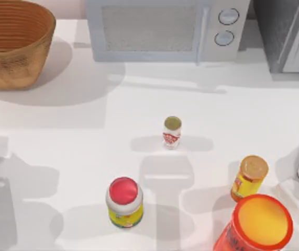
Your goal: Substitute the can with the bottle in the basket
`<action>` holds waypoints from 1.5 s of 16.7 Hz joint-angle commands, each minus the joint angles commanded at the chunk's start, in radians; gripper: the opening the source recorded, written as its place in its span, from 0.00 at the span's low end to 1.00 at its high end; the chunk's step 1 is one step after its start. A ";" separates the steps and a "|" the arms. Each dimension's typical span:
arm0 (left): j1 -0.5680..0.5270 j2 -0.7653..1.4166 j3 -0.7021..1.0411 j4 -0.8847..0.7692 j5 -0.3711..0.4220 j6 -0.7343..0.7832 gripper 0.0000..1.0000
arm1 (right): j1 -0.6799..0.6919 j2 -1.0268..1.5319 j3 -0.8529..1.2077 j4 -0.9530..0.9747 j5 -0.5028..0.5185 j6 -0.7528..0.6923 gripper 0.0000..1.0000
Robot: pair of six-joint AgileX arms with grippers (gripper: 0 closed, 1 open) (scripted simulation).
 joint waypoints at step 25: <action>0.005 0.025 -0.014 0.037 0.003 0.003 0.00 | 0.000 0.000 0.000 0.000 0.000 0.000 1.00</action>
